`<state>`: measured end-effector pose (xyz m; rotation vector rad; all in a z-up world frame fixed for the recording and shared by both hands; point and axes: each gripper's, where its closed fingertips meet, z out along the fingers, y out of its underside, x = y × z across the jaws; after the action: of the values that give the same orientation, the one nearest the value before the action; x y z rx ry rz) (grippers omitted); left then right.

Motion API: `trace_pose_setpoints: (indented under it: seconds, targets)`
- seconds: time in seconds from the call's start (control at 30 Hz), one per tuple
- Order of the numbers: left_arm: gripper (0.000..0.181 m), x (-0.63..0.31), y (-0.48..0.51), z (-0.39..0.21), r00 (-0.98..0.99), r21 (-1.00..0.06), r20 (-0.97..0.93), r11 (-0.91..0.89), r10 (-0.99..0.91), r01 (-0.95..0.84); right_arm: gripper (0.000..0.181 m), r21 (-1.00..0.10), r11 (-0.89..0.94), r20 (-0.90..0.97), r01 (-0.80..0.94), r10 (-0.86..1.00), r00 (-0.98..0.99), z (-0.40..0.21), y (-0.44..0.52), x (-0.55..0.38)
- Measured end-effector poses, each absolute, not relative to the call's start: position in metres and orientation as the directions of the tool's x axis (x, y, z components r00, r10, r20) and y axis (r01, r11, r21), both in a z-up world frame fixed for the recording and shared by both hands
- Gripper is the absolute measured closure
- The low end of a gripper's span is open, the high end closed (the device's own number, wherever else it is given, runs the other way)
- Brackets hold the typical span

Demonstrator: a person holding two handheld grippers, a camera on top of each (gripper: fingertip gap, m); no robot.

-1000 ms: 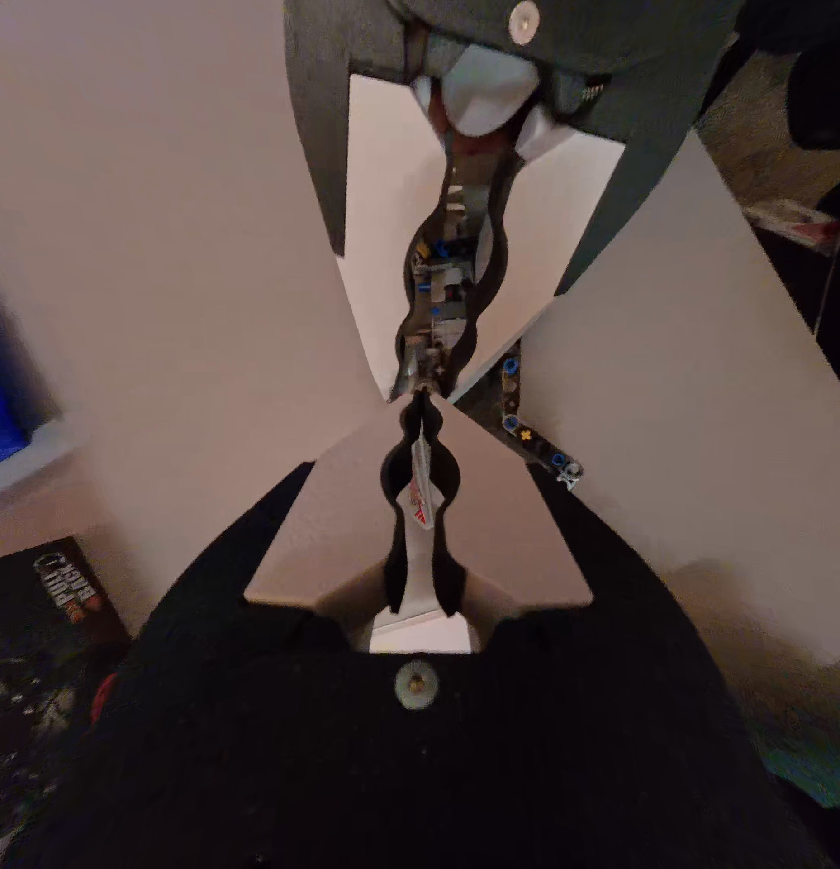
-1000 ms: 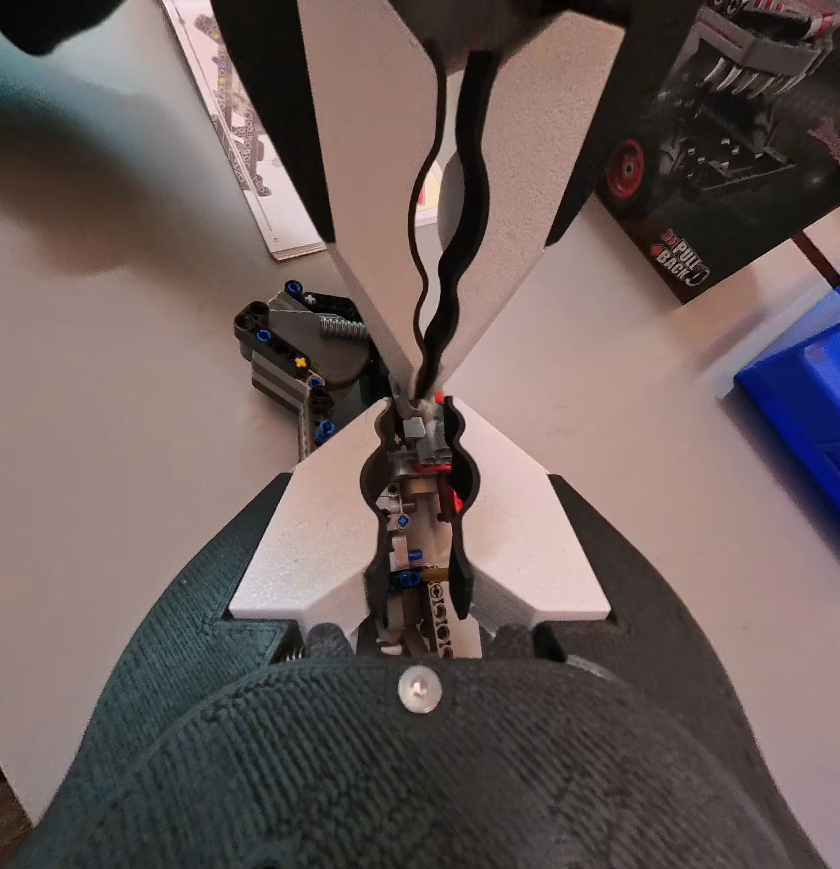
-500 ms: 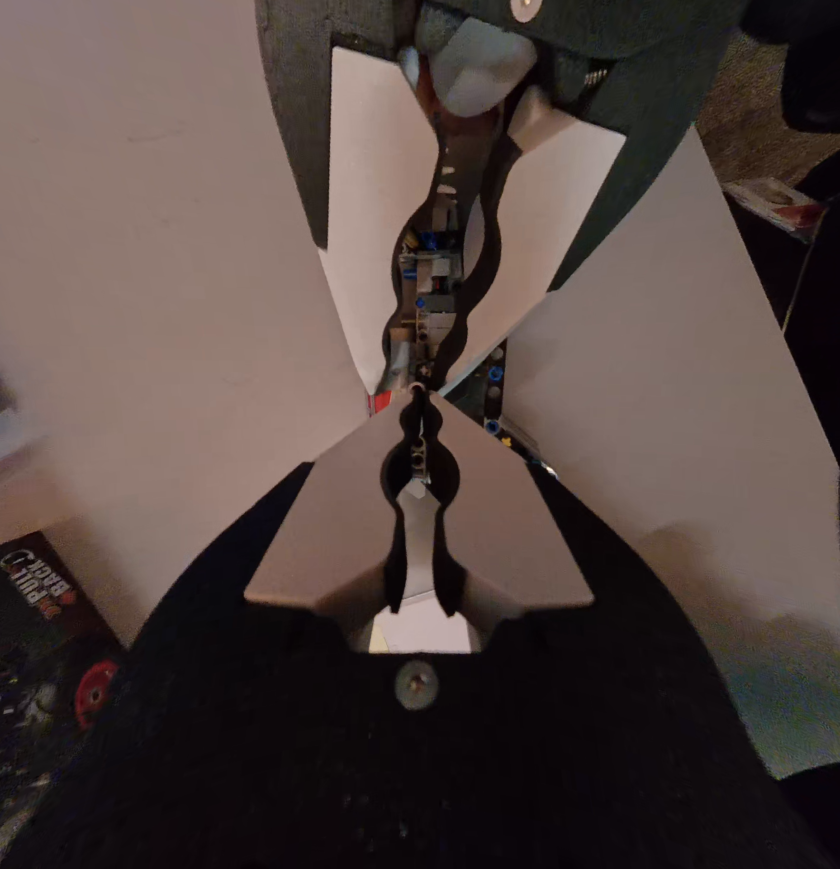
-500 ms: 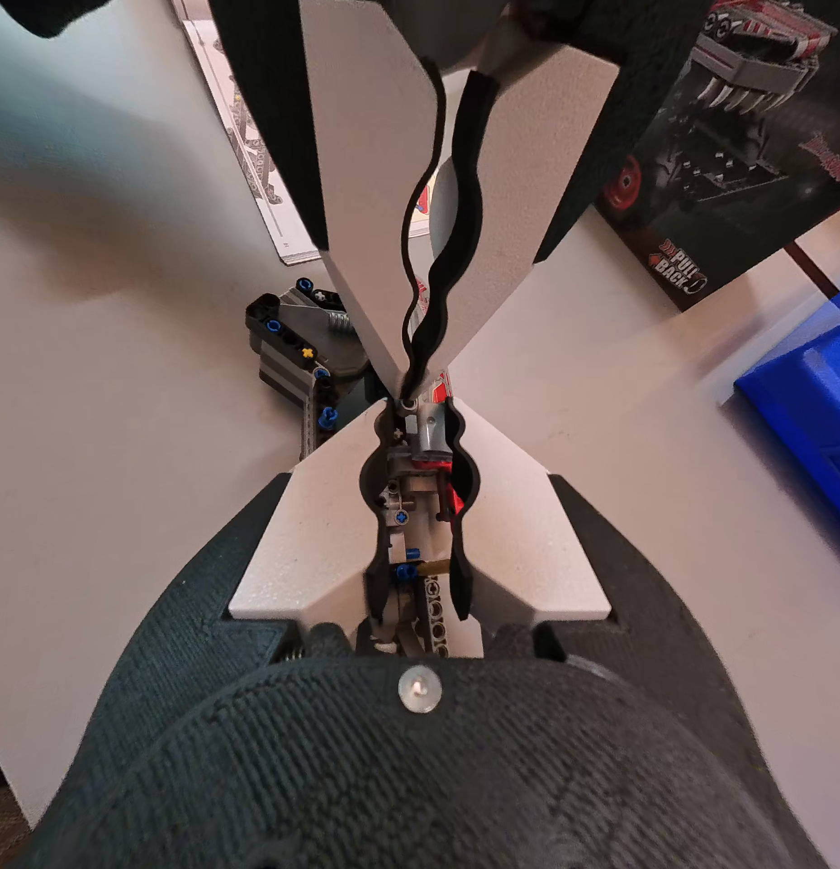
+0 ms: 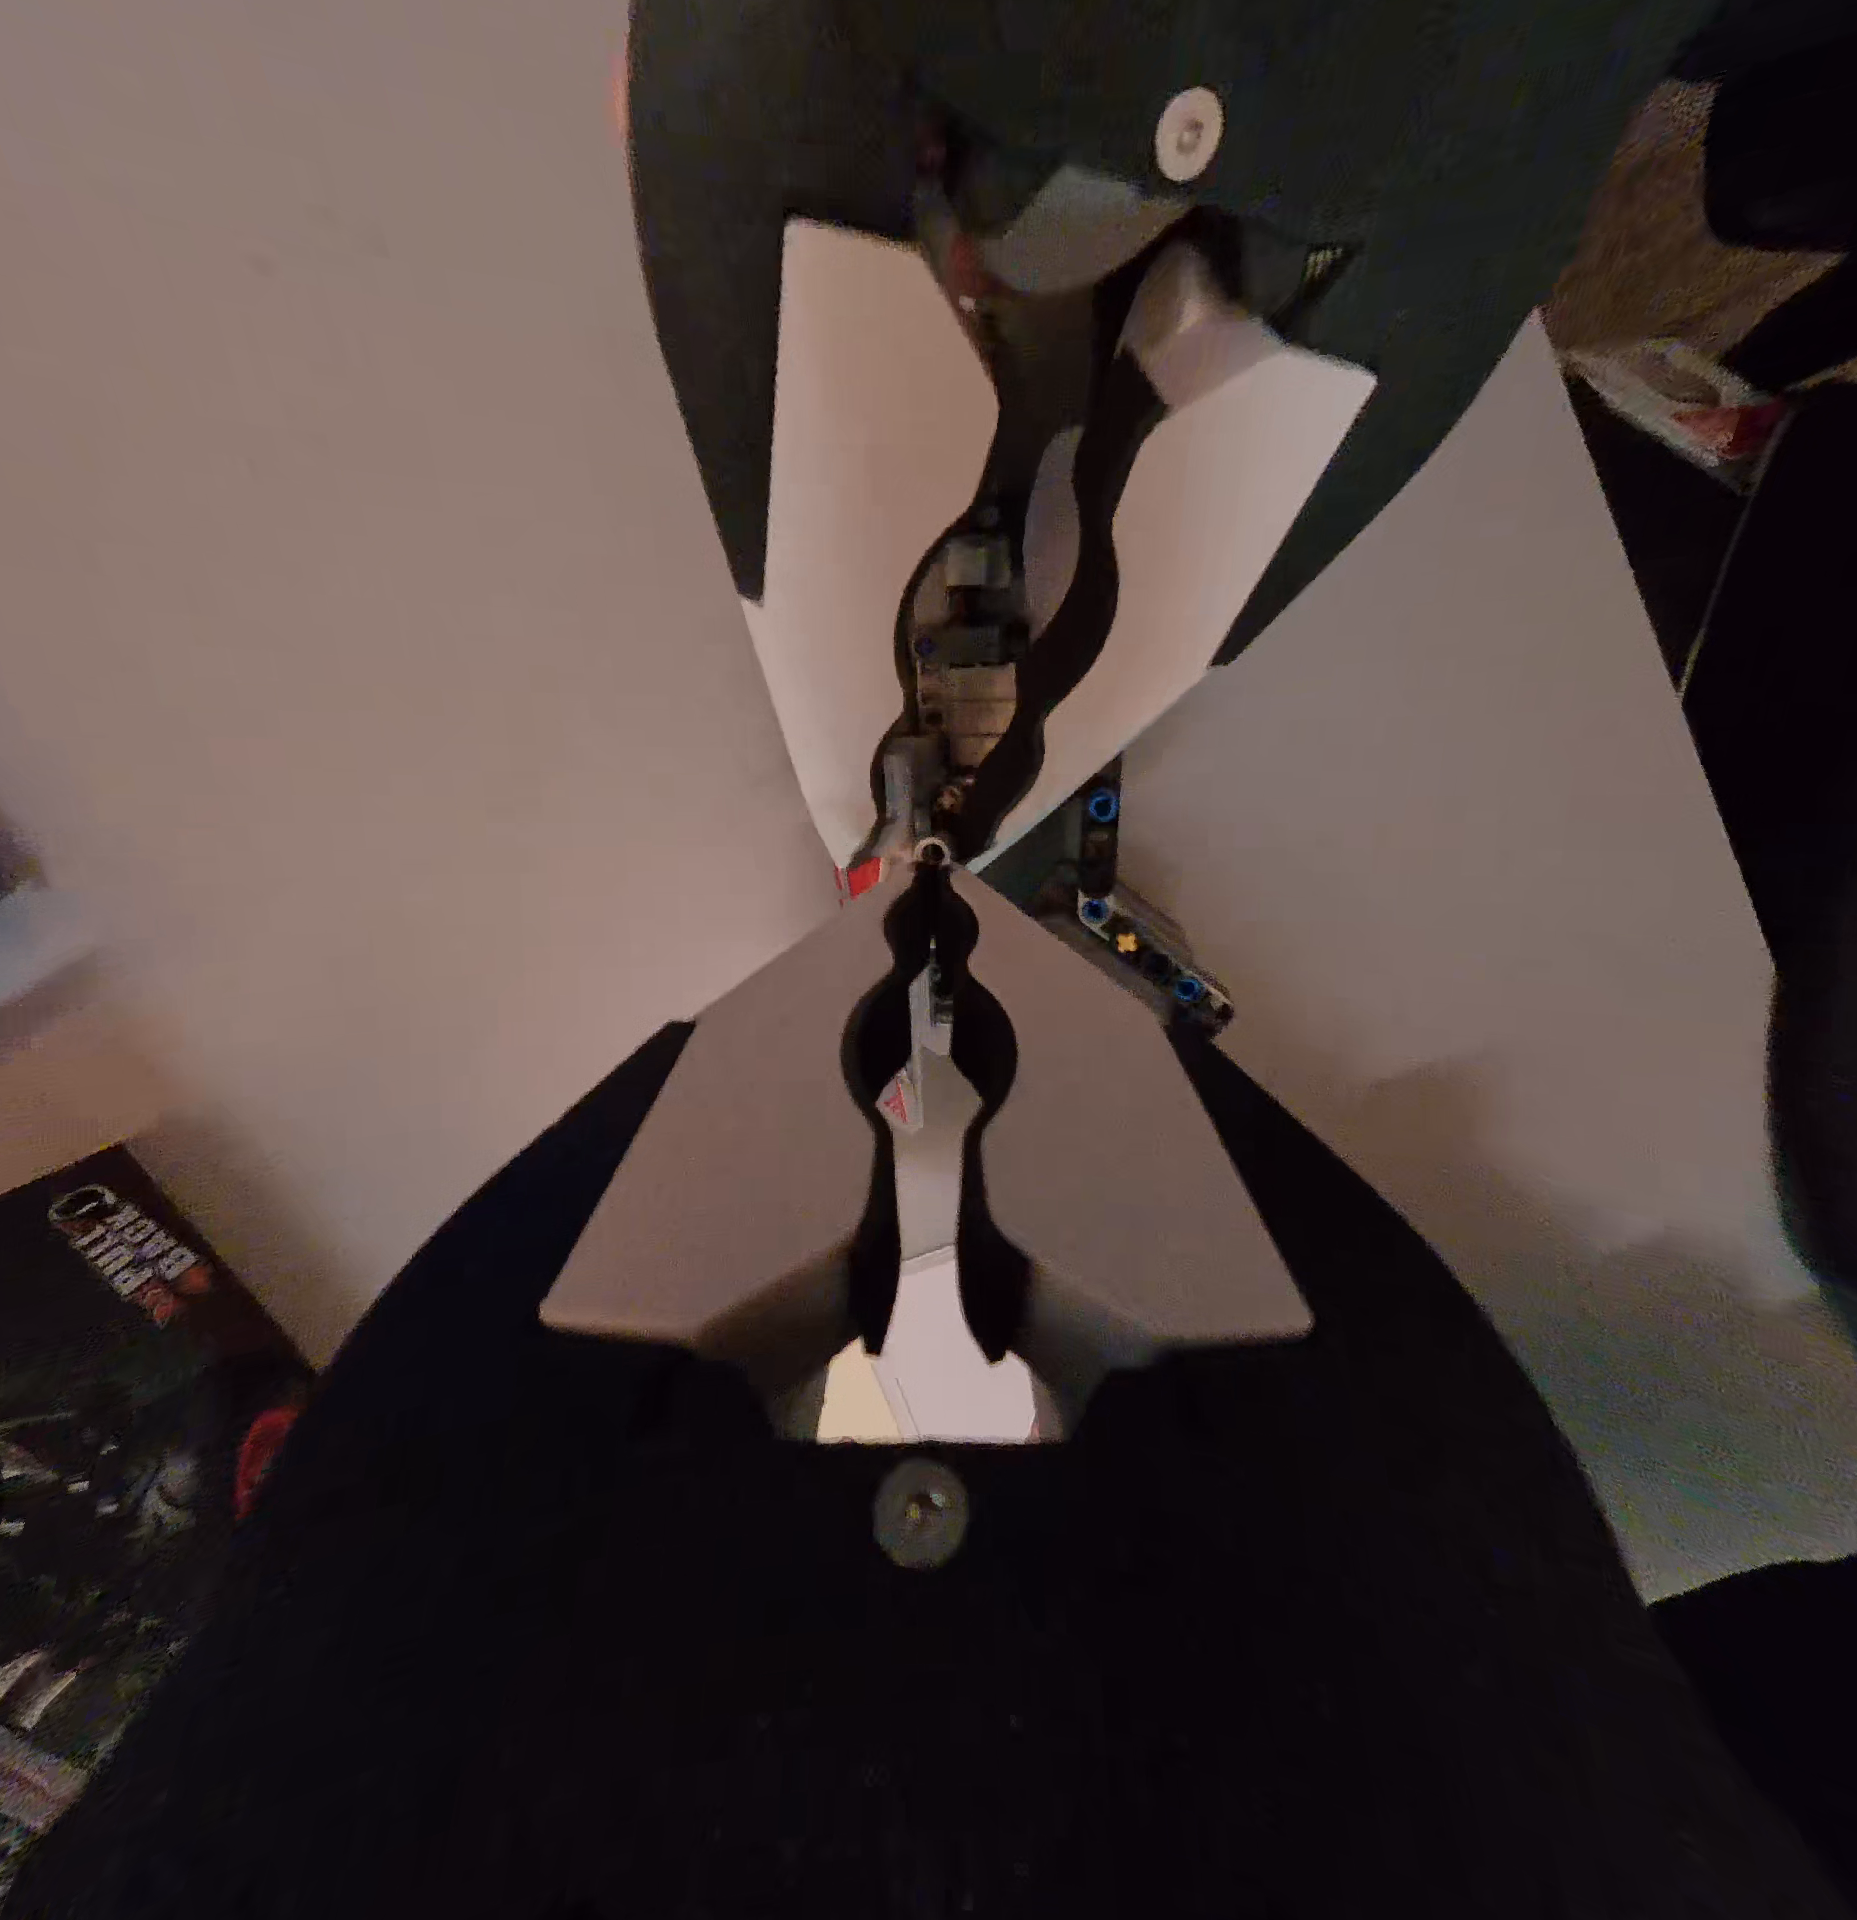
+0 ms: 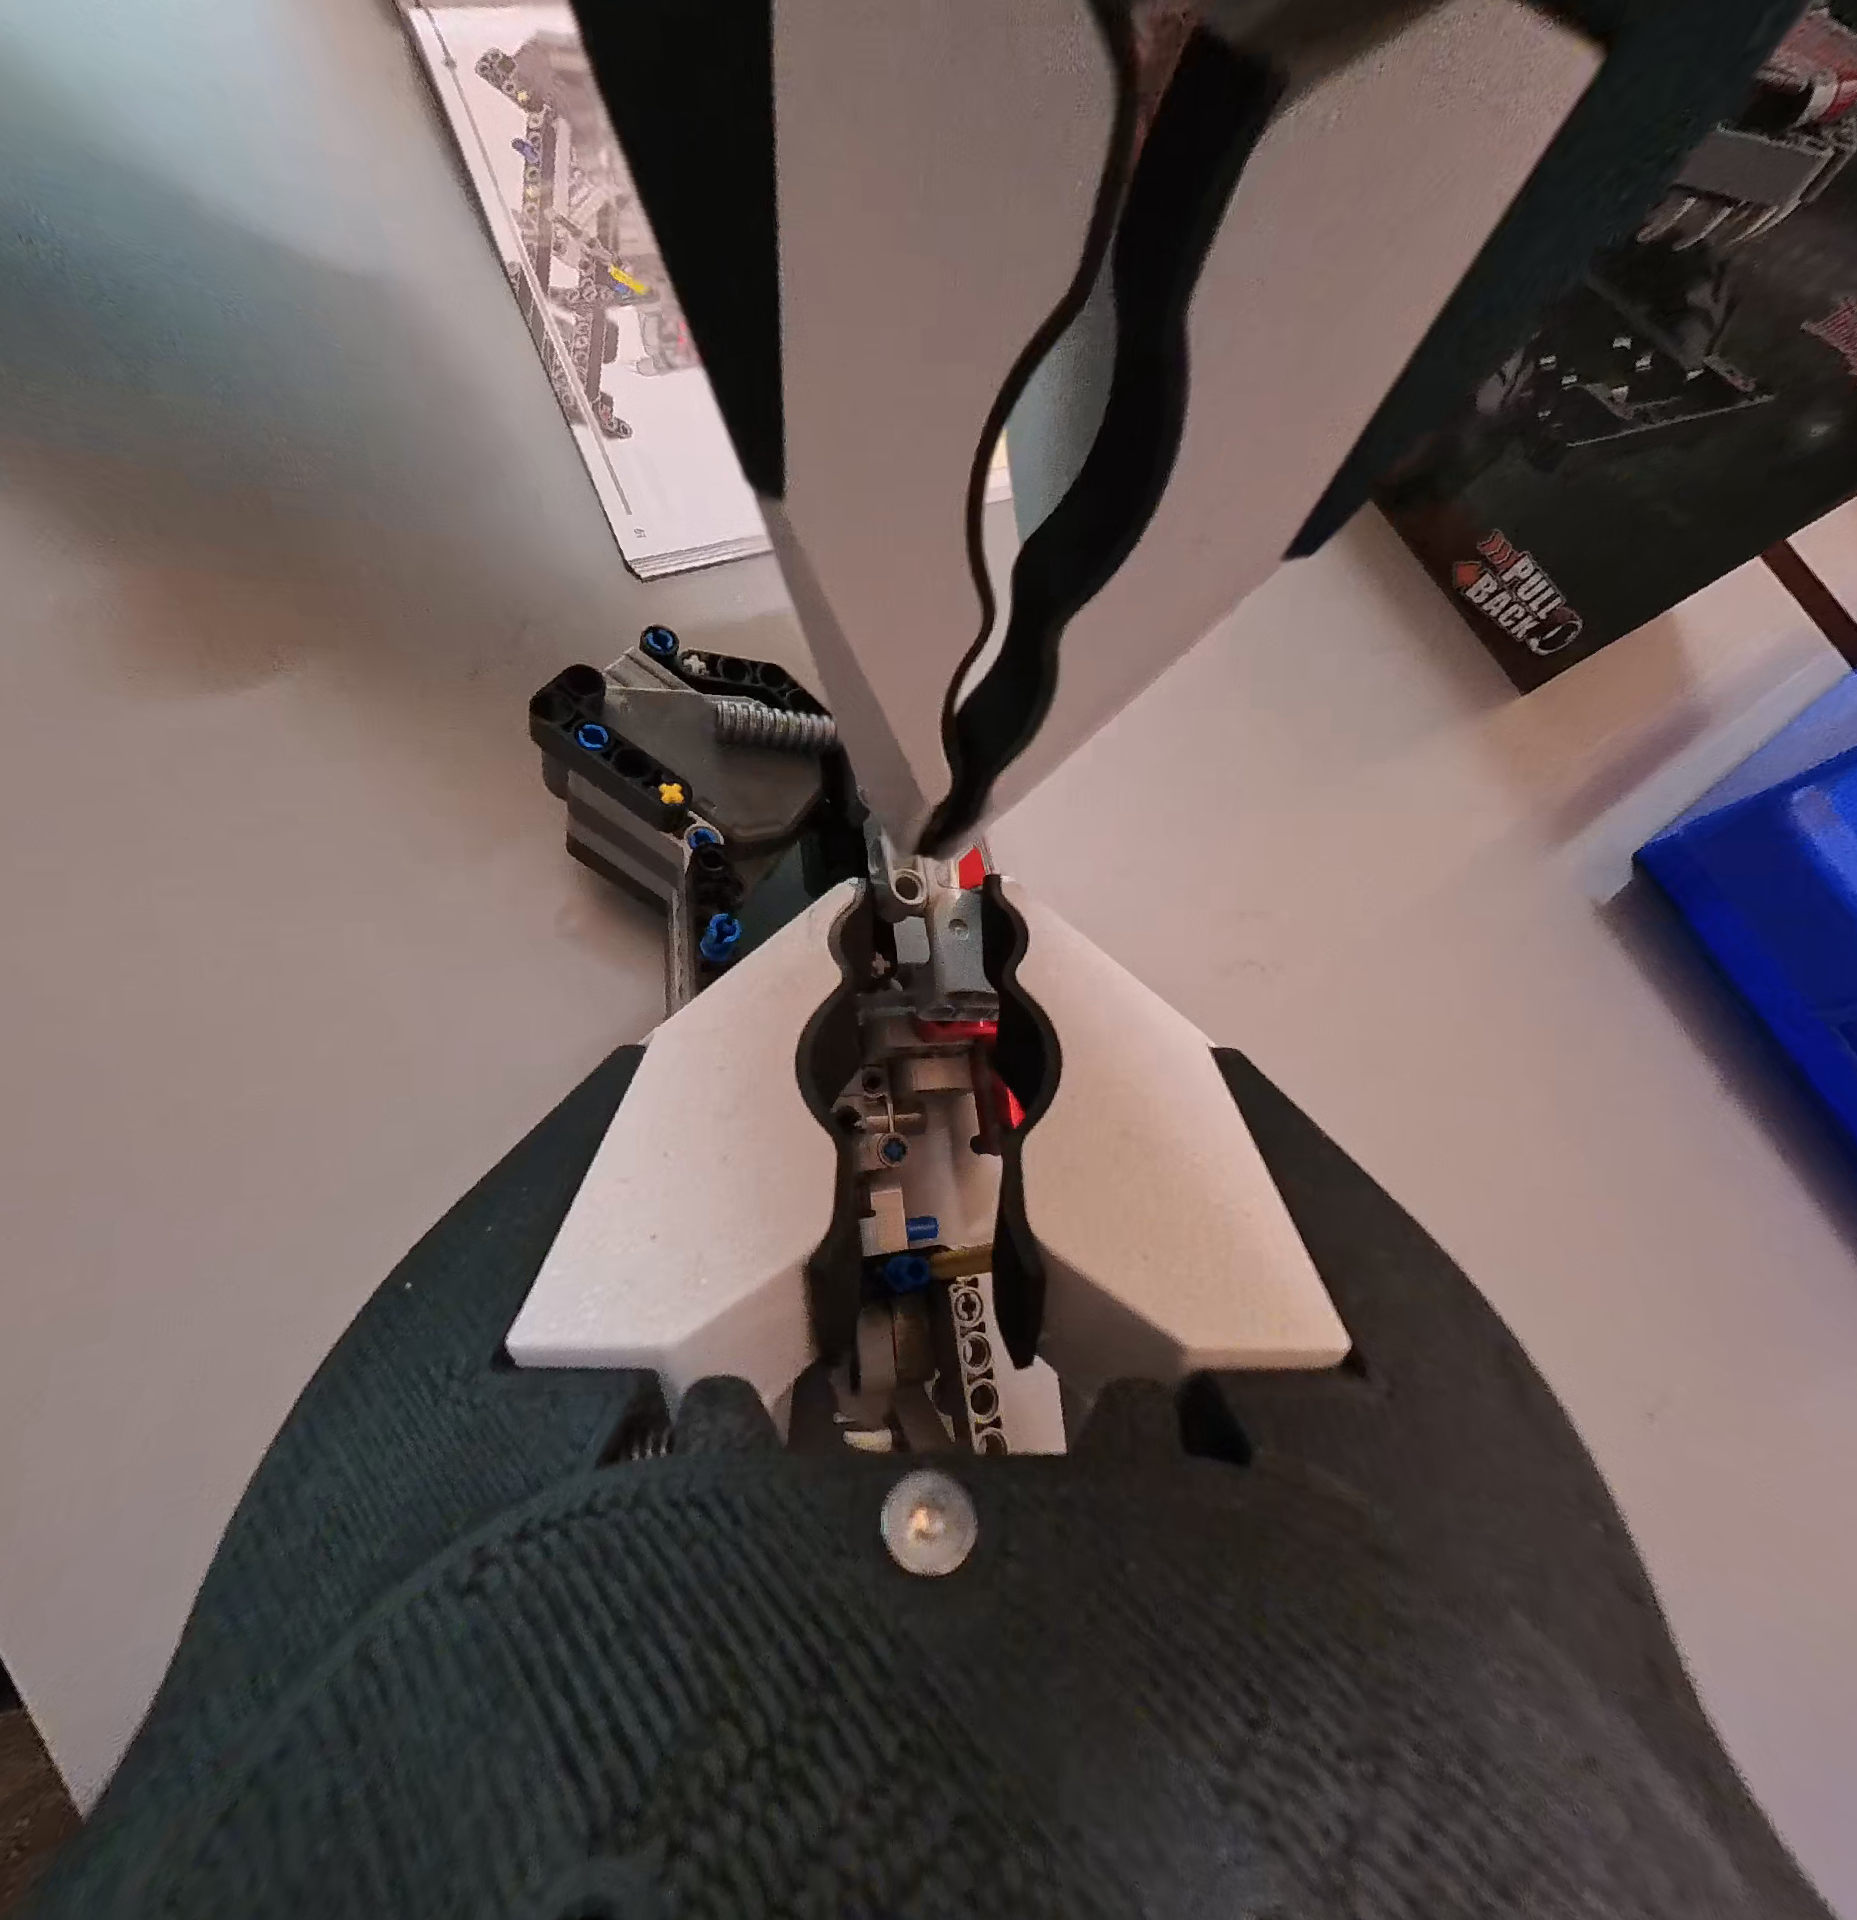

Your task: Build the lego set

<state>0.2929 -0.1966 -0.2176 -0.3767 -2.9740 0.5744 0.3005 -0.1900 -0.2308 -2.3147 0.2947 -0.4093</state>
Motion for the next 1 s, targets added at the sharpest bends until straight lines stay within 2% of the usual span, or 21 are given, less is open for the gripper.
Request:
trace_pose_setpoints:
  seconds: [0.2,0.3,0.37,0.47,0.6,0.67,0.7,0.77,0.87,0.97,1.0]
  targets:
    - [0.181,0.295,-0.194,-0.227,-0.965,-0.307,0.042,0.923,0.259,0.234,0.162,-0.731,-0.676,0.196,-0.096,-0.342,0.919,-0.231,-0.191,0.301]
    - [0.181,0.296,-0.199,-0.213,-0.968,-0.351,0.033,0.91,0.249,0.222,0.163,-0.739,-0.667,0.197,-0.093,-0.347,0.917,-0.231,-0.192,0.3]
    - [0.181,0.295,-0.194,-0.228,-0.966,-0.298,0.049,0.927,0.252,0.227,0.163,-0.743,-0.663,0.198,-0.092,-0.348,0.916,-0.231,-0.192,0.3]
    - [0.181,0.294,-0.192,-0.229,-0.964,-0.288,0.06,0.929,0.258,0.231,0.163,-0.746,-0.661,0.196,-0.087,-0.342,0.919,-0.231,-0.191,0.3]
    - [0.181,0.296,-0.2,-0.211,-0.967,-0.355,0.047,0.909,0.251,0.218,0.163,-0.749,-0.657,0.2,-0.084,-0.345,0.917,-0.231,-0.191,0.299]
    - [0.181,0.294,-0.194,-0.23,-0.963,-0.281,0.075,0.932,0.259,0.229,0.163,-0.746,-0.661,0.202,-0.084,-0.344,0.917,-0.231,-0.192,0.299]
    - [0.181,0.293,-0.198,-0.228,-0.963,-0.309,0.087,0.926,0.253,0.215,0.163,-0.746,-0.661,0.204,-0.082,-0.344,0.917,-0.23,-0.192,0.299]
    - [0.181,0.296,-0.194,-0.224,-0.963,-0.288,0.065,0.929,0.261,0.232,0.163,-0.748,-0.659,0.202,-0.081,-0.341,0.918,-0.231,-0.191,0.299]
    - [0.181,0.297,-0.2,-0.206,-0.966,-0.346,0.04,0.911,0.255,0.226,0.163,-0.749,-0.658,0.203,-0.08,-0.342,0.917,-0.23,-0.191,0.298]
    - [0.181,0.294,-0.194,-0.228,-0.964,-0.273,0.068,0.934,0.258,0.231,0.162,-0.741,-0.666,0.203,-0.083,-0.341,0.918,-0.232,-0.192,0.298]
    - [0.181,0.292,-0.196,-0.226,-0.964,-0.302,0.078,0.928,0.253,0.219,0.163,-0.745,-0.662,0.203,-0.078,-0.336,0.92,-0.231,-0.191,0.298]
